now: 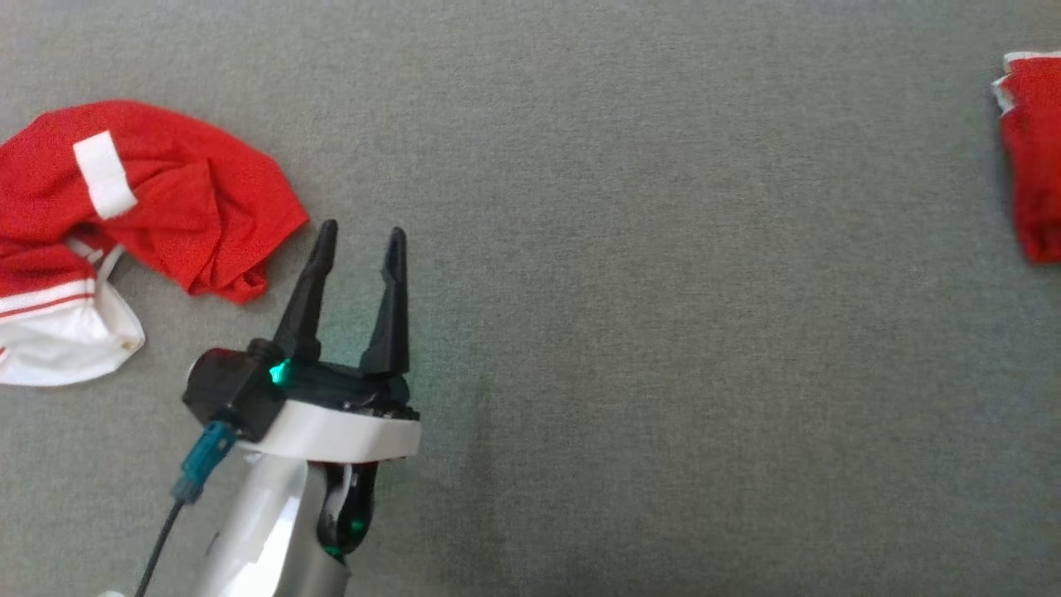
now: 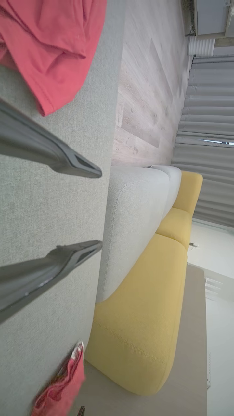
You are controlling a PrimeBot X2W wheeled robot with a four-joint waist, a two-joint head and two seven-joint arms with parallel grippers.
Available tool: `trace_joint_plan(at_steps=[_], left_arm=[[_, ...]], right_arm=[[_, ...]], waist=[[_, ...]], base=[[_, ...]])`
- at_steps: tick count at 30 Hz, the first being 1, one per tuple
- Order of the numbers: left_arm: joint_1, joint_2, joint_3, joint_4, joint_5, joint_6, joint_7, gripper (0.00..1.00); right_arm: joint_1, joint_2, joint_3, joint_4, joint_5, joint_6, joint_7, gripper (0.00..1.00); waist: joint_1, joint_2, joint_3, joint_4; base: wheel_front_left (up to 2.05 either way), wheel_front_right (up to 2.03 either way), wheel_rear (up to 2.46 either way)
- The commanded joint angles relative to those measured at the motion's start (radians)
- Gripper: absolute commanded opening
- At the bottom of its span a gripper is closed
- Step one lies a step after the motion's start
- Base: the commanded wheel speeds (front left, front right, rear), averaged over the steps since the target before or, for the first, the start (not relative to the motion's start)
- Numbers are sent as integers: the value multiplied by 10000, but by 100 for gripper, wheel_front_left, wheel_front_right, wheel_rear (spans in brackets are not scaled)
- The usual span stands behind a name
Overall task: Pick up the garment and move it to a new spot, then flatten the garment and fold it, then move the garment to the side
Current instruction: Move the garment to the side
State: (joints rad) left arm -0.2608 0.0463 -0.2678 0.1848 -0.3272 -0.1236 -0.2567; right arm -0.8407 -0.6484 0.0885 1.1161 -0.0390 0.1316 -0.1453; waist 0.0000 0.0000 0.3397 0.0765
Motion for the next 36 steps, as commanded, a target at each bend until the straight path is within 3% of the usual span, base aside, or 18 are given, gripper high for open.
trace_joint_plan(at_steps=[1,6,12,16,18,26,36], left_arm=[[-224,39,447,-315,52,-31,-51,100],[-70,39,825,-381,80,-39,-51,100],[287,39,1147,-548,70,-43,-51,100],[534,39,1170,-632,84,-44,-51,100],[616,39,1147,-657,104,-45,-51,100],[941,39,934,-650,109,-50,-51,100],[1416,39,827,-614,172,-52,-51,100]], right_arm=[[-152,-76,-256,-313,-115,-9,-242,100],[-311,1125,-1182,-1260,-77,-9,-669,100],[500,3430,-1854,-3506,437,-9,-883,100],[1766,5131,-2113,-5257,781,-9,-756,100],[2519,5678,-2053,-6035,931,-9,-612,100],[5018,5976,-980,-7210,2529,-9,-724,100],[6333,5980,-680,-7259,2658,-9,-1151,100]], waist=[[0,0,-164,-135],[0,0,-684,-517],[0,0,-1354,-963],[0,0,-1679,-1106],[0,0,-1761,-1111],[0,0,-2035,-993],[0,0,-2233,-792]], base=[[0,0,0],[0,0,0],[0,0,0],[0,0,0],[0,0,0],[0,0,0],[0,0,0]])
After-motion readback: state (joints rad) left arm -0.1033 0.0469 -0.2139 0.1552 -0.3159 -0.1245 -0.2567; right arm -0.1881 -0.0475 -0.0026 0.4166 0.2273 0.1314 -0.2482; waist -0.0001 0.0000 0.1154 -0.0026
